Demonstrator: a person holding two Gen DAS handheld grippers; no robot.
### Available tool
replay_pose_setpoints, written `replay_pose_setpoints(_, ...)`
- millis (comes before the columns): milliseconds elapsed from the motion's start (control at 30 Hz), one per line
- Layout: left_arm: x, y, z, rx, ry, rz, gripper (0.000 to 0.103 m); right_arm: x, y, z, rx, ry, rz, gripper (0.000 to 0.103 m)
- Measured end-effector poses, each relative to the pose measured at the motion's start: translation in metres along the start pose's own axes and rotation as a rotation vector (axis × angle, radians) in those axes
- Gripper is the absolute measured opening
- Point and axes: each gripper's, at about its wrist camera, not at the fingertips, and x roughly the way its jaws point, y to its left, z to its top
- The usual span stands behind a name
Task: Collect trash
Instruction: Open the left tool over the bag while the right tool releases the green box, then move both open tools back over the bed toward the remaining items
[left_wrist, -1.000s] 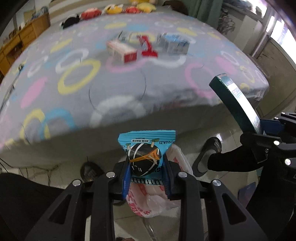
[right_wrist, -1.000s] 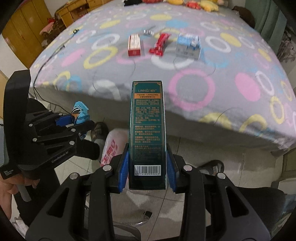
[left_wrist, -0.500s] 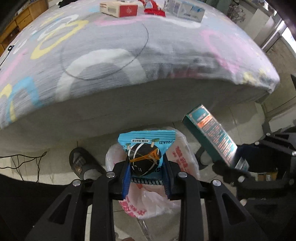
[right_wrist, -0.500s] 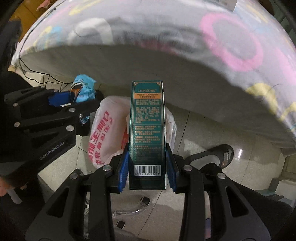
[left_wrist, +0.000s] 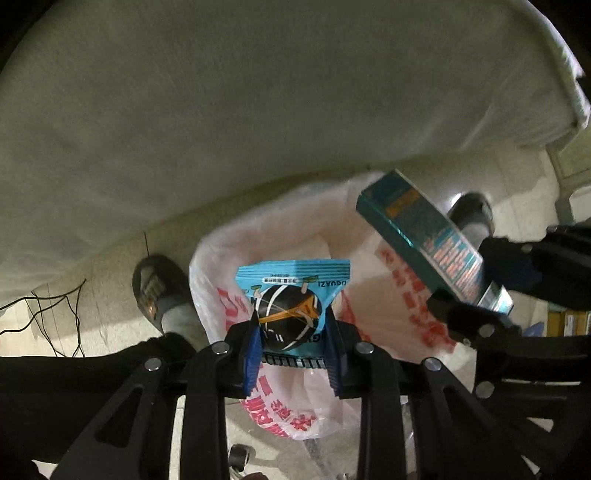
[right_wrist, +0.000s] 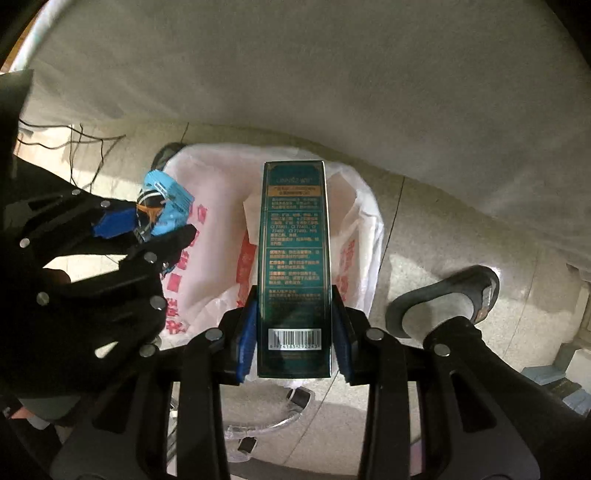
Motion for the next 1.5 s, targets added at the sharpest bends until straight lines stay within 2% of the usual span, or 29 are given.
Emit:
replay_pose_setpoints(167,0.015,0.007,0.003,-0.035,0.030,-0.021,0.029,0.014,0.000,0.005,0.009,0.024,0.011,0.034)
replay_pose_setpoints(500,0.038,0.010,0.003,-0.059,0.091,-0.004,0.031,0.045,0.000,0.007,0.008,0.092,-0.009,0.035)
replay_pose_setpoints(533,0.039,0.009,0.003,-0.054,0.092,0.003,0.034,0.046,0.000,0.007,0.007,0.091,-0.011,0.037)
replay_pose_setpoints(567,0.039,0.007,0.003,-0.050,0.094,0.006,0.044,0.045,0.001,0.007,0.008,0.093,-0.010,0.039)
replay_pose_setpoints(600,0.039,0.006,0.003,-0.044,0.098,0.008,0.047,0.045,0.001,0.008,0.010,0.094,-0.006,0.045)
replay_pose_setpoints(633,0.039,0.006,0.003,-0.044,0.099,0.015,0.050,0.045,0.001,0.008,0.009,0.093,-0.012,0.046)
replay_pose_setpoints(700,0.038,0.011,0.003,-0.066,0.096,0.027,0.062,0.045,-0.002,0.008,0.019,0.091,-0.009,0.047)
replay_pose_setpoints(767,0.037,0.017,0.003,-0.095,0.100,0.029,0.075,0.043,-0.006,0.007,0.037,0.089,-0.013,0.053)
replay_pose_setpoints(800,0.036,0.019,0.002,-0.100,0.098,0.035,0.078,0.044,-0.008,0.006,0.039,0.085,-0.014,0.055)
replay_pose_setpoints(1133,0.013,0.021,0.005,-0.119,0.035,0.043,0.087,0.016,-0.012,0.003,0.064,0.030,0.000,0.062)
replay_pose_setpoints(1367,-0.026,0.028,0.007,-0.143,-0.077,0.047,0.087,-0.021,-0.016,0.007,0.077,-0.045,0.023,0.062)
replay_pose_setpoints(1500,-0.047,0.021,0.013,-0.120,-0.145,0.042,0.087,-0.052,-0.025,0.011,0.088,-0.099,-0.003,0.062)
